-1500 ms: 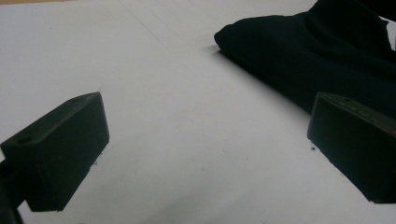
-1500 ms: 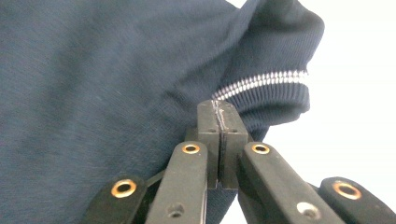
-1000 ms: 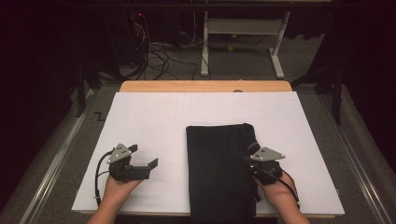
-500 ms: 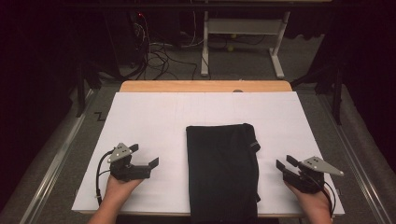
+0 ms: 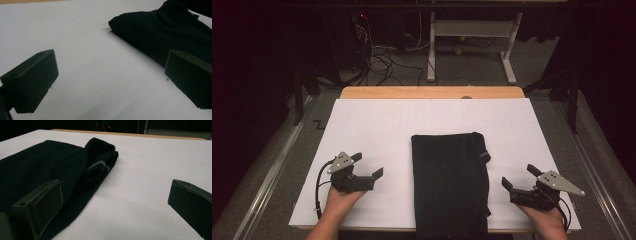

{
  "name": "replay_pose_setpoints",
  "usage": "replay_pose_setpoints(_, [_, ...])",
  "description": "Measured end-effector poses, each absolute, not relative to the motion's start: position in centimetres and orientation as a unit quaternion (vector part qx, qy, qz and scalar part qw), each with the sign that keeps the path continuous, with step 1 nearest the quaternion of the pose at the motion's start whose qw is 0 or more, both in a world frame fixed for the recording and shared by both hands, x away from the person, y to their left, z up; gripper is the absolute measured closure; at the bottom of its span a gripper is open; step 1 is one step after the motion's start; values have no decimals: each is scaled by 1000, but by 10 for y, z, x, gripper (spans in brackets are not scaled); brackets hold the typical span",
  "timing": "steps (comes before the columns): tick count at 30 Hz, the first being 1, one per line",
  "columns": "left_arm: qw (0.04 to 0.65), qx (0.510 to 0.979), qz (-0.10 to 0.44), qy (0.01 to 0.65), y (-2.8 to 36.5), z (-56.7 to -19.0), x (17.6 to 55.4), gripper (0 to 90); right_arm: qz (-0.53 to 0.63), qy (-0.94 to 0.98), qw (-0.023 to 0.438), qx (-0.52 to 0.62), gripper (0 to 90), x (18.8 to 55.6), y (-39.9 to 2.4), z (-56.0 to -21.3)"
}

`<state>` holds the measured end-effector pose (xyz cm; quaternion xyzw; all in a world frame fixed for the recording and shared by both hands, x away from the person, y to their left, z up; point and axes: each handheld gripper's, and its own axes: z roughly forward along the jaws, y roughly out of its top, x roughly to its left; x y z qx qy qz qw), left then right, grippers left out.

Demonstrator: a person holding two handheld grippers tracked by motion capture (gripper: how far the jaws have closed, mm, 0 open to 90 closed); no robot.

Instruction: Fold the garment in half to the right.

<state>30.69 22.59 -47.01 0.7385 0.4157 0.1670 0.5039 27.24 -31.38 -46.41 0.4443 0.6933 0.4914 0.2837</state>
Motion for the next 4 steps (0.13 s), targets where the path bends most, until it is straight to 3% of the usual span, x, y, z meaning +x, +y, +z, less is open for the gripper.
replay_pose_setpoints(4, [504, 738, 167, 417, 227, -470, 307, 0, 489, 694, 283, 448, 1, 273, -315, -466])
